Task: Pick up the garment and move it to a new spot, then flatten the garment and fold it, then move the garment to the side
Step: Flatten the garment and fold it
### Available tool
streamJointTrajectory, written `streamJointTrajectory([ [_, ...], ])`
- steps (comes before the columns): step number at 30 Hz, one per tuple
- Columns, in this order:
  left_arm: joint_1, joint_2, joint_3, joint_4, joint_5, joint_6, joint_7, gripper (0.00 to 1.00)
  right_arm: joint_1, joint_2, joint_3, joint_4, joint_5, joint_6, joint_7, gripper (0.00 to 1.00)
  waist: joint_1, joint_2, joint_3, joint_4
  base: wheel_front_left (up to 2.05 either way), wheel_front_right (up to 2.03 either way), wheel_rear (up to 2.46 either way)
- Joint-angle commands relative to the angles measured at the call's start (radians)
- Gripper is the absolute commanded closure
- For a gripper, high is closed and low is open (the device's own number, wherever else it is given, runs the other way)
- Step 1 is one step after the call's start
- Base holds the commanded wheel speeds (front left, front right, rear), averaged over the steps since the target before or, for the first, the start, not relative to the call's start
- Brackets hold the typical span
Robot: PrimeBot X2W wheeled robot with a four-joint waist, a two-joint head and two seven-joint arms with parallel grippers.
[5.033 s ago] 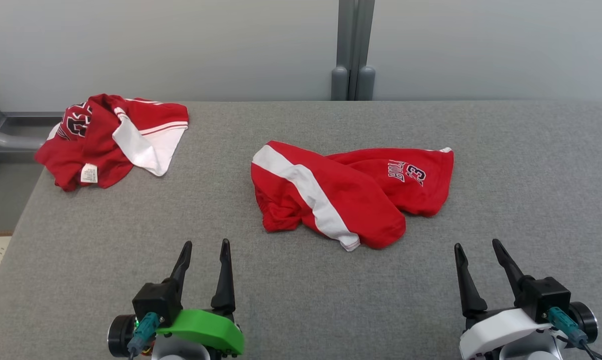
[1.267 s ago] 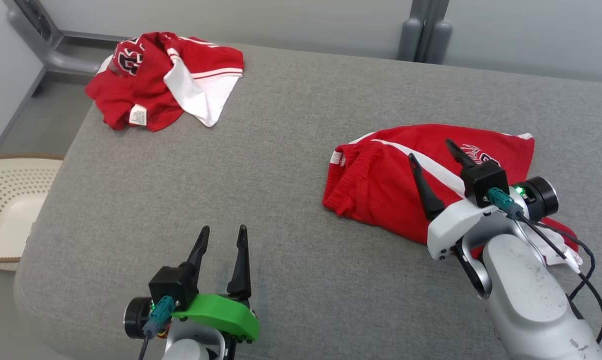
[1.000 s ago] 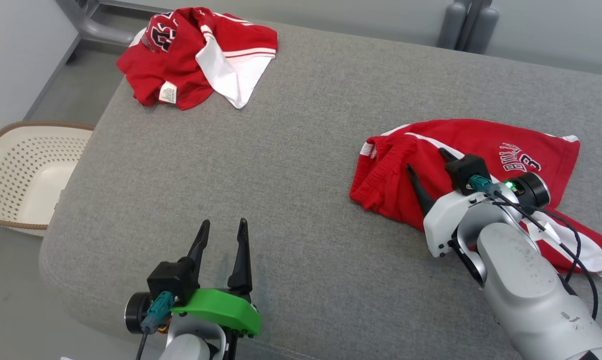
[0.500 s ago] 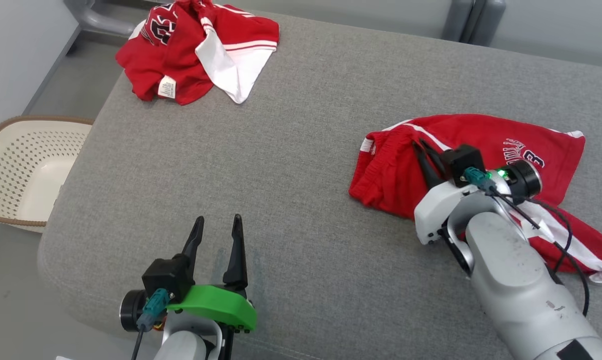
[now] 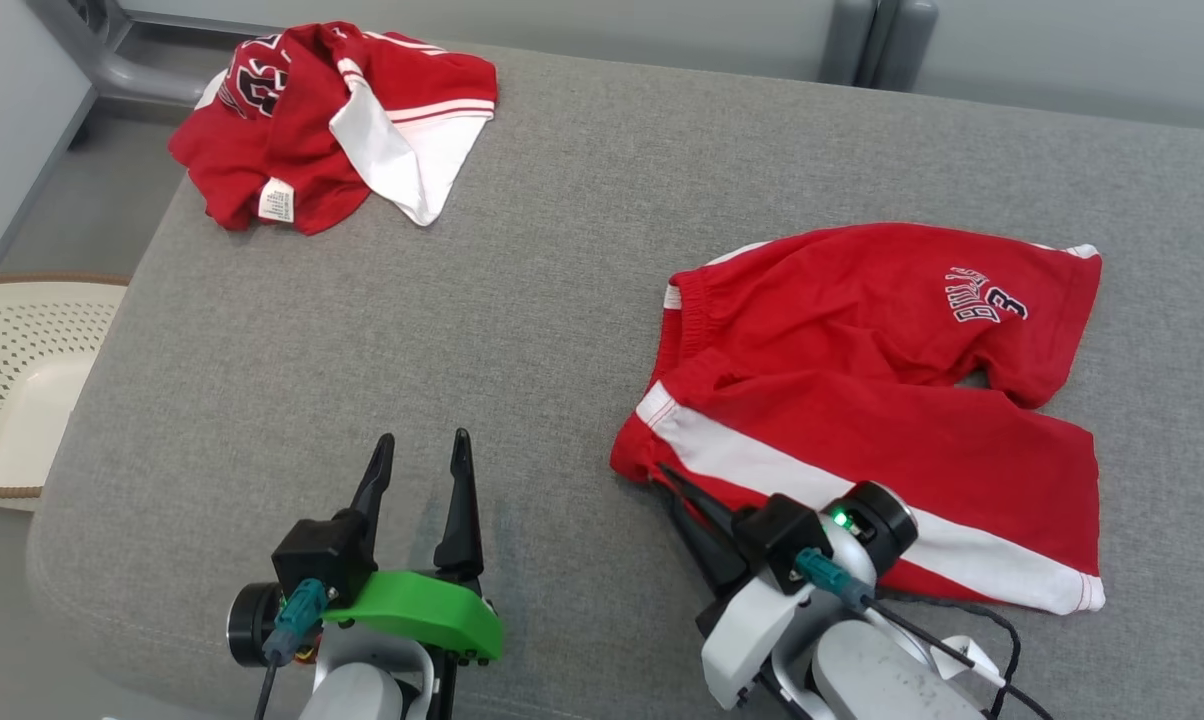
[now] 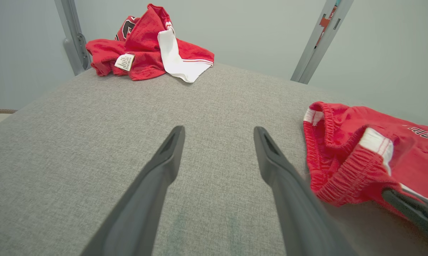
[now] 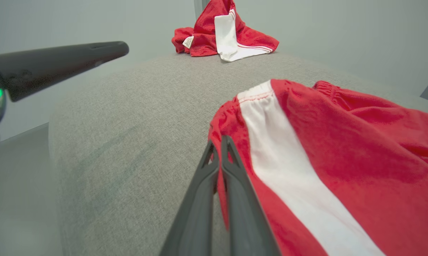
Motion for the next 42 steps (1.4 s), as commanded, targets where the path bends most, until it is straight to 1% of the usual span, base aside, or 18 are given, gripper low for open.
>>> streamJointTrajectory([
  [1, 0.004, 0.002, 0.005, 0.003, 0.009, -0.003, 0.0, 0.0, 0.014, -0.003, 0.02, -0.009, 0.006, -0.002, 0.006, 1.0, 0.0, 0.0, 0.003, -0.013, 0.0, 0.0, 0.0],
  [4, 0.0, 0.002, 0.006, 0.007, 0.008, -0.006, 0.0, 0.0, 0.02, -0.003, 0.059, 0.0, -0.001, -0.002, 0.013, 1.0, 0.0, 0.0, 0.005, -0.026, 0.0, 0.0, 0.0],
  [5, -0.001, 0.002, 0.006, 0.008, 0.008, -0.006, 0.0, 0.0, 0.019, -0.003, 0.067, 0.006, -0.002, -0.002, 0.012, 0.91, 0.0, 0.0, 0.005, -0.031, 0.0, 0.0, 0.0],
  [6, -0.003, 0.002, 0.006, 0.01, 0.008, -0.007, 0.0, 0.0, 0.016, -0.003, 0.079, 0.016, -0.002, -0.002, 0.013, 0.62, 0.0, 0.0, 0.005, -0.036, 0.0, 0.0, 0.0],
  [7, -0.003, 0.002, 0.006, 0.011, 0.009, -0.007, 0.0, 0.0, 0.011, -0.003, 0.085, 0.022, -0.004, -0.002, 0.012, 0.0, 0.0, 0.0, 0.006, -0.041, 0.0, 0.0, 0.0],
  [10, -0.003, 0.002, 0.009, 0.016, 0.01, -0.008, 0.0, 0.0, 0.004, -0.002, 0.101, 0.025, 0.013, -0.002, 0.005, 0.0, 0.0, 0.0, 0.004, -0.058, 0.0, 0.0, 0.0],
  [14, -0.005, 0.002, 0.012, 0.021, 0.015, -0.011, 0.0, 0.0, 0.014, -0.003, 0.055, -0.015, 0.02, -0.002, -0.006, 0.0, 0.0, 0.0, -0.009, -0.082, 0.0, 0.0, 0.0],
  [17, -0.015, 0.002, 0.014, 0.017, 0.021, -0.014, 0.0, 0.0, 0.039, -0.003, -0.02, -0.068, 0.024, -0.002, -0.009, 0.0, 0.0, 0.0, -0.025, -0.097, 0.0, 0.0, 0.0],
  [21, -0.026, 0.002, 0.008, 0.01, 0.028, -0.027, 0.0, 0.0, 0.092, -0.003, -0.165, -0.18, 0.003, -0.002, -0.01, 0.0, 0.0, 0.0, -0.054, -0.115, 0.0, 0.0, 0.0],
  [25, -0.02, 0.002, -0.001, 0.013, 0.032, -0.04, 0.0, 0.0, 0.153, -0.003, -0.309, -0.26, -0.012, -0.002, -0.009, 0.0, 0.0, 0.0, -0.09, -0.129, 0.0, 0.0, 0.0],
  [31, 0.021, 0.003, -0.01, 0.027, 0.029, -0.048, 0.0, 0.0, 0.247, -0.002, -0.486, -0.324, -0.017, -0.002, -0.009, 0.0, 0.0, 0.0, -0.145, -0.146, 0.0, 0.0, 0.0],
  [35, 0.048, 0.003, -0.015, 0.031, 0.024, -0.045, 0.0, 0.0, 0.292, -0.002, -0.565, -0.337, -0.01, -0.002, -0.01, 0.0, 0.0, 0.0, -0.177, -0.155, 0.0, 0.0, 0.0],
  [39, 0.075, 0.003, -0.008, 0.018, 0.018, -0.038, 0.0, 0.0, 0.318, -0.003, -0.6, -0.333, 0.022, -0.002, -0.01, 0.0, 0.0, 0.0, -0.201, -0.171, 0.0, 0.0, 0.0],
  [42, 0.087, 0.003, -0.01, 0.01, 0.02, -0.035, 0.0, 0.0, 0.324, -0.002, -0.604, -0.325, 0.028, -0.002, -0.01, 0.0, 0.0, 0.0, -0.211, -0.177, 0.0, 0.0, 0.0],
])
